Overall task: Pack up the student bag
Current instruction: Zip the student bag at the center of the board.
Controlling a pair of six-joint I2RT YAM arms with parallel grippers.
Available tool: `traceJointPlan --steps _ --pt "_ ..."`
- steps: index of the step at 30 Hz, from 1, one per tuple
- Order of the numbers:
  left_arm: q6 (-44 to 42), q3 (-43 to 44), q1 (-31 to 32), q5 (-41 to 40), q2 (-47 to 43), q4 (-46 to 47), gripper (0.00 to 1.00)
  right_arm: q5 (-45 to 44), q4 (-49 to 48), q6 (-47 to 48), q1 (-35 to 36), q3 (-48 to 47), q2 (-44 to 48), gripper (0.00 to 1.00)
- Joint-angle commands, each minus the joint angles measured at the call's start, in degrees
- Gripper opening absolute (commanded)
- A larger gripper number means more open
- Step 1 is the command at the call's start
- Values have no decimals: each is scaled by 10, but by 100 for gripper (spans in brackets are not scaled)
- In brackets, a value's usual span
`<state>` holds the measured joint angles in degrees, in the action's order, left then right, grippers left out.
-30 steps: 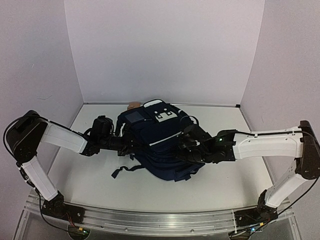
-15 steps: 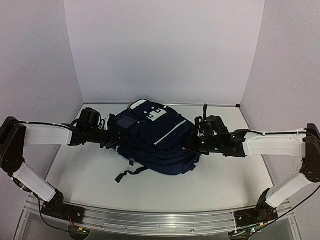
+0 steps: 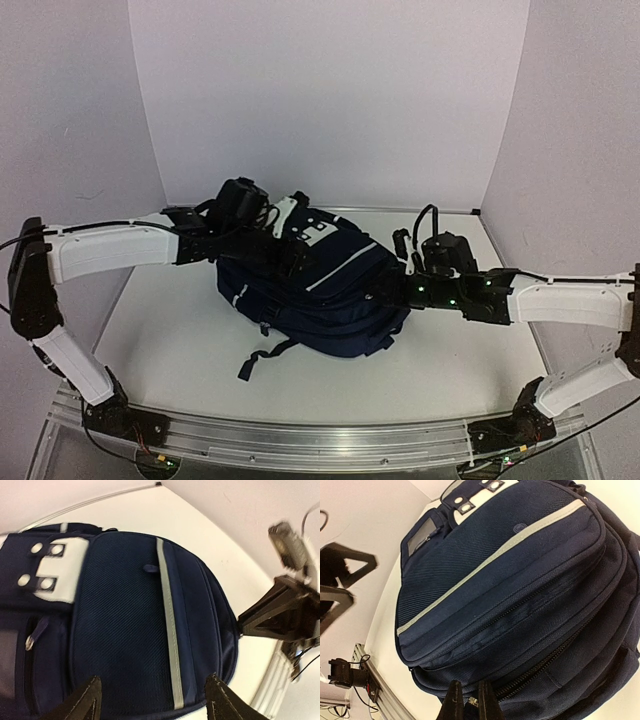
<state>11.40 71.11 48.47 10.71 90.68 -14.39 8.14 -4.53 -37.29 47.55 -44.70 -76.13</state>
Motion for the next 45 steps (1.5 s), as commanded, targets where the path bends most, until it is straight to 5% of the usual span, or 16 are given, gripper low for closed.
traceJointPlan --steps 1,11,19,22,27,30,45 --pt "-79 86 39 -17 81 -42 75 1 -55 6 3 7 40 0" --pt "-102 164 72 -10 158 -48 81 -8 -61 2 3 27 56 0" --pt "-138 218 103 -92 208 -105 82 -22 -61 2 3 32 56 0" --pt "-145 251 117 -174 238 -148 67 -32 -61 -1 3 35 59 0" --pt "-131 284 126 -282 263 -192 21 -50 -53 -7 3 48 74 0" --pt "-108 264 126 -310 235 -167 1 -68 -31 -16 3 60 84 0" --pt "38 119 17 -139 81 -110 0 -174 5 -93 3 99 153 1"
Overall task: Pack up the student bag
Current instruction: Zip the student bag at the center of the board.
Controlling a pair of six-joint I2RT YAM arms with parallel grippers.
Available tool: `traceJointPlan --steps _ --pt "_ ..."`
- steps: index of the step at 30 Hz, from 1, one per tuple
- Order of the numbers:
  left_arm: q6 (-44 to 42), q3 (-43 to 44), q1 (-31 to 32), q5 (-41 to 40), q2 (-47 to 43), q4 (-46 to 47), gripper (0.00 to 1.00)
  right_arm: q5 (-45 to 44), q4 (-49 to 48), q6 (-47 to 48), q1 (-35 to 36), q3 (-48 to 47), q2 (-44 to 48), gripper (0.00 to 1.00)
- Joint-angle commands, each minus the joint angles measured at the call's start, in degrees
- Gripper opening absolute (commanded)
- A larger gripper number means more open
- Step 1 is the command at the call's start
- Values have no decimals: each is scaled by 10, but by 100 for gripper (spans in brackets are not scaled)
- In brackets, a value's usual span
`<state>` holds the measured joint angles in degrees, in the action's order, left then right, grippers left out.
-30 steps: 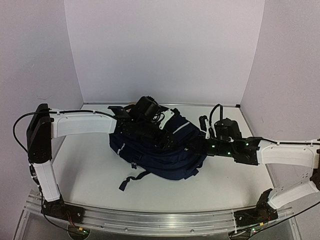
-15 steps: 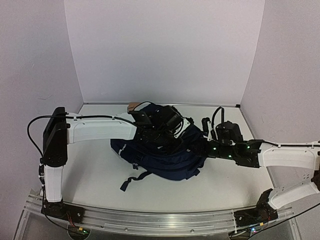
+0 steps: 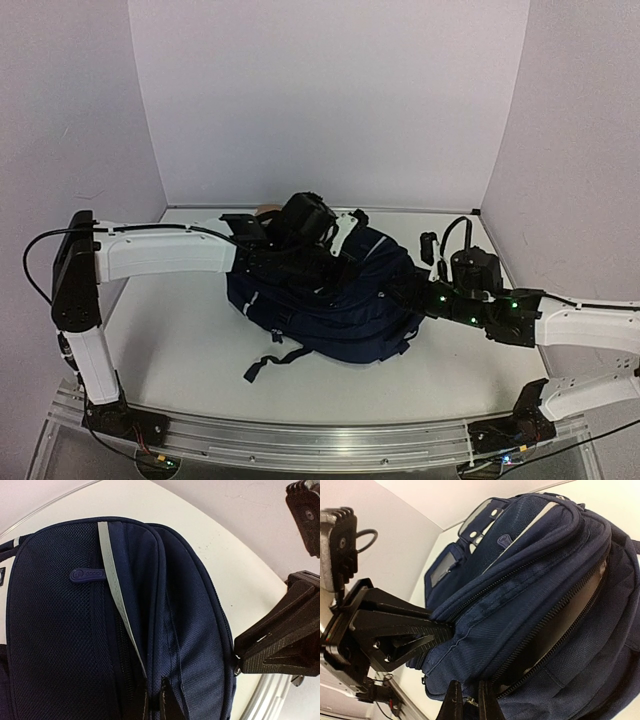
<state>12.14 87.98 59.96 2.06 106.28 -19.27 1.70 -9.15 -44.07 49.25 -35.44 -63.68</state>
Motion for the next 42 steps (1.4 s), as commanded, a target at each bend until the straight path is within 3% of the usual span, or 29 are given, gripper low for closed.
traceJointPlan --steps 1,5,8,10,16,21,23,29,42 --pt "32 -59 -105 -42 -83 -61 0 -107 51 -23 -14 4 27 3" --pt "9 -95 -111 34 -113 -38 0 -79 40 0 -14 -9 18 7" --pt "-1 -108 -111 108 -123 -14 0 -16 13 23 -14 -13 5 15" --pt "0 -108 -111 142 -123 -6 0 29 1 35 -14 -18 -12 16" --pt "5 -76 -113 150 -105 -27 0 99 -22 48 -14 -21 -49 19" --pt "-5 -65 -117 167 -95 -32 0 144 -37 70 -10 -25 -46 42" --pt "-9 -66 -120 178 -94 -31 0 165 -37 85 -6 -39 -55 46" --pt "-9 -60 -124 187 -90 -38 0 138 -35 102 28 -89 -128 40" --pt "-7 -59 -124 187 -87 -48 0 -32 -5 58 100 -161 -235 29"
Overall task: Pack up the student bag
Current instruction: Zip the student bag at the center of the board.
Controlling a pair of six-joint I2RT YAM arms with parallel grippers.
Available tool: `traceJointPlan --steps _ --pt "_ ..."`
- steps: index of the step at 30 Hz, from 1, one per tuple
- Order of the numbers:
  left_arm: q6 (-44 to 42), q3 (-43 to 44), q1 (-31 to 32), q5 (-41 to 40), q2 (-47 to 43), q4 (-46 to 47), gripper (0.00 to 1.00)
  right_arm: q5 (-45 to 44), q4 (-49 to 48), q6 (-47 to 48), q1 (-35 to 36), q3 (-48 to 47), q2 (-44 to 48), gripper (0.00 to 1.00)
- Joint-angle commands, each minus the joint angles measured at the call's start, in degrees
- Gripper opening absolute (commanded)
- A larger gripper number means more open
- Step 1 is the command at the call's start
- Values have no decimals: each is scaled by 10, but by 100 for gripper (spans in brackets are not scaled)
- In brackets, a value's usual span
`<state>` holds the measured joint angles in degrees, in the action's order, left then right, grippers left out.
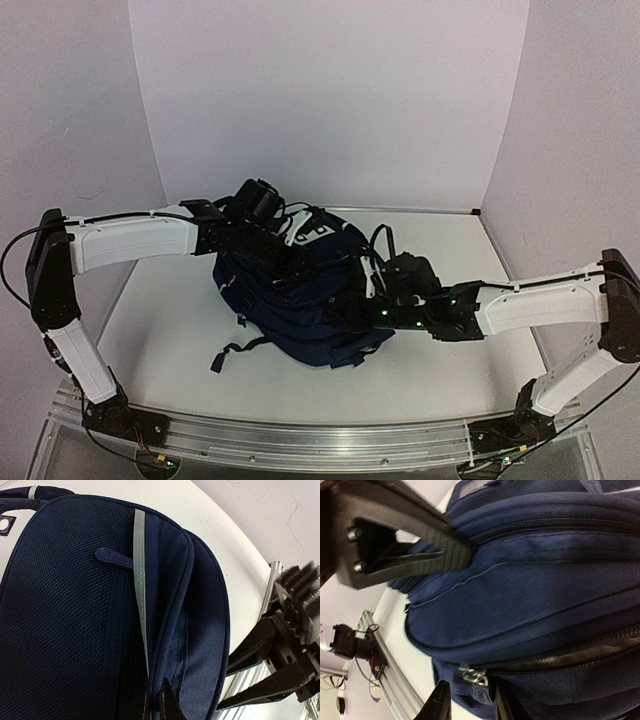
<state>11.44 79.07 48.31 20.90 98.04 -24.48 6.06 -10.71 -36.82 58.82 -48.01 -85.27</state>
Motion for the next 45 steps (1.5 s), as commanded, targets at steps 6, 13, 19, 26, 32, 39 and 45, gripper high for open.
traceJointPlan --steps 6,13,19,26,32,39,45 --pt "-2 30 -8 -1 -2 2 0 -91 20 -13 7 -57 -34 17" --pt "-31 13 -9 -17 -3 -5 0 -171 134 -27 7 -79 -21 0" --pt "-91 -5 -8 -16 -2 -40 0 -246 261 -9 -20 -97 4 0" --pt "-147 -41 2 8 -24 -67 0 -140 271 79 -126 -88 -15 0" --pt "-155 -82 18 -10 -41 -100 0 -32 217 188 -202 -95 -54 0" --pt "-132 -124 34 -67 -52 -110 2 103 168 261 -226 -138 -82 0" --pt "-96 -94 34 -89 -48 -32 27 159 166 249 -191 -151 -93 0"
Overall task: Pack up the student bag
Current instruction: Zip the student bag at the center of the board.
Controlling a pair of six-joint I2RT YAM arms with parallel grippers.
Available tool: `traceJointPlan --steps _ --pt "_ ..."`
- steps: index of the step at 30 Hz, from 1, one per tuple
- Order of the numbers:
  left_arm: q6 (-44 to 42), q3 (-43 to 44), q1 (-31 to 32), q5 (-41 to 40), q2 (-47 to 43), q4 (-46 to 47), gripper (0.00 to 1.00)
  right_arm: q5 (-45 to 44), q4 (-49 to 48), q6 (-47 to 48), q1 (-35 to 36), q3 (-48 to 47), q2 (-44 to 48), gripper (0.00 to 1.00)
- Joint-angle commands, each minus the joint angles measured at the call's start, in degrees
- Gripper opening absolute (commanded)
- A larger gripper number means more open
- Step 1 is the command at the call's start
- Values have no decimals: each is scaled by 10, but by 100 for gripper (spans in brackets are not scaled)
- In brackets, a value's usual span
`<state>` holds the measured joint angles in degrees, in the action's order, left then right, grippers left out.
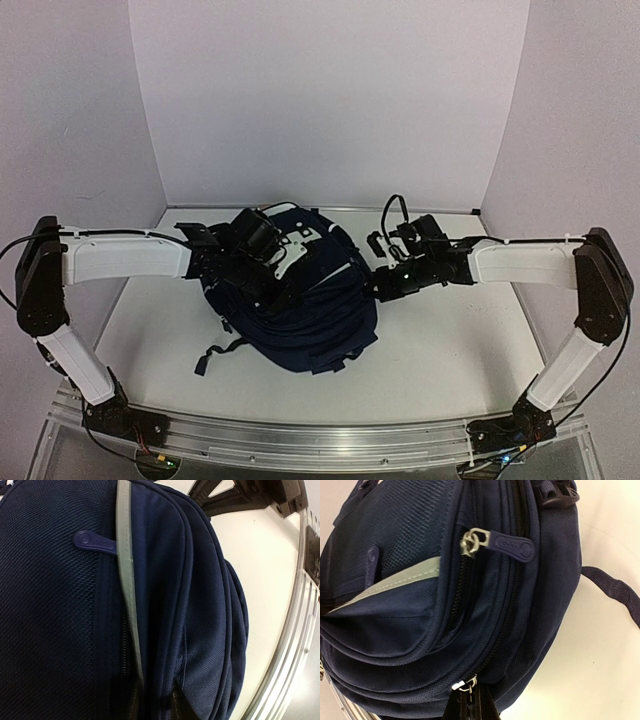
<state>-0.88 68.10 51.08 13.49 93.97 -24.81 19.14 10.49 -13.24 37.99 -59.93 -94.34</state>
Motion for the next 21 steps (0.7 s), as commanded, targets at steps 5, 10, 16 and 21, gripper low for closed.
traceJointPlan --steps 5,10,16,21 --pt "22 98 9 -18 43 21 56 42 -70 -1 24 -14 0 0" --pt "-13 158 27 -51 101 41 66 63 -99 -14 25 1 13 0" --pt "-40 207 44 -179 160 47 68 62 -115 -16 24 13 24 0" --pt "-57 215 61 -259 182 47 46 47 -114 -18 25 25 42 0"
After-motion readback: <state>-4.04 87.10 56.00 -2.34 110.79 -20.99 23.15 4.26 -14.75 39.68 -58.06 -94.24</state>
